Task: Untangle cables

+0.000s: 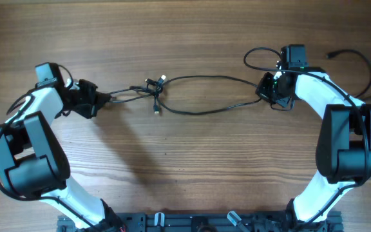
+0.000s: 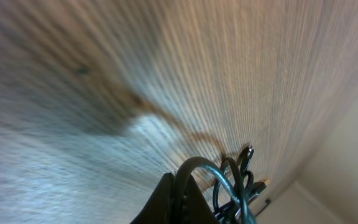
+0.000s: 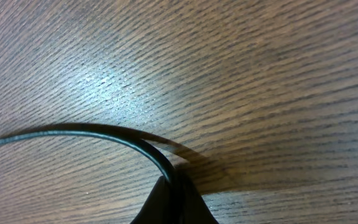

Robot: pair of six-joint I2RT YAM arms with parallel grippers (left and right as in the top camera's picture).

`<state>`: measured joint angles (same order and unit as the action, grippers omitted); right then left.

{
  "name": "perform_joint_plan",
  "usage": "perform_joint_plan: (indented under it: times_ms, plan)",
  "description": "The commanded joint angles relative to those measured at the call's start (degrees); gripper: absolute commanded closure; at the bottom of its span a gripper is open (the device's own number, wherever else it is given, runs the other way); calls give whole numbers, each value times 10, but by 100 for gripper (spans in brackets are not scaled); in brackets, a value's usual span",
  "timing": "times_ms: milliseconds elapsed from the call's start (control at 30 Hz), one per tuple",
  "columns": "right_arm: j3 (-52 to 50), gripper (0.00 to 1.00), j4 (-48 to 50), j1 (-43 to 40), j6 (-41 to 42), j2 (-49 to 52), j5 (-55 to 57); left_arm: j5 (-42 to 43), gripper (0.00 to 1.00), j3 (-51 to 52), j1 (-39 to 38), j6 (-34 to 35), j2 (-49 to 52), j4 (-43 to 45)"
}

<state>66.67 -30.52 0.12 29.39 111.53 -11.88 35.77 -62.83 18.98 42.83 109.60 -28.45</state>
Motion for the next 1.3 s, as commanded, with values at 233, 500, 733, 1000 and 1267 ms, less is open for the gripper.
perform_joint_plan:
  times_ms: [233,500,733,1000,1267]
  plan:
    - [-34,96,-90,-49,56,44,209,-64,96,4,79,17,-10,-42]
    - [-34,96,-71,-111,81,44,205,-70,96,31,111,59,-10,-28]
    - [-34,57,-20,-110,-50,44,-36,-69,96,31,89,59,-10,-18]
    - [-8,29,-65,-62,-113,37,-110,-53,92,31,4,52,-10,34]
    - [62,25,-121,28,-129,-42,-146,26,87,31,-60,-6,-10,90]
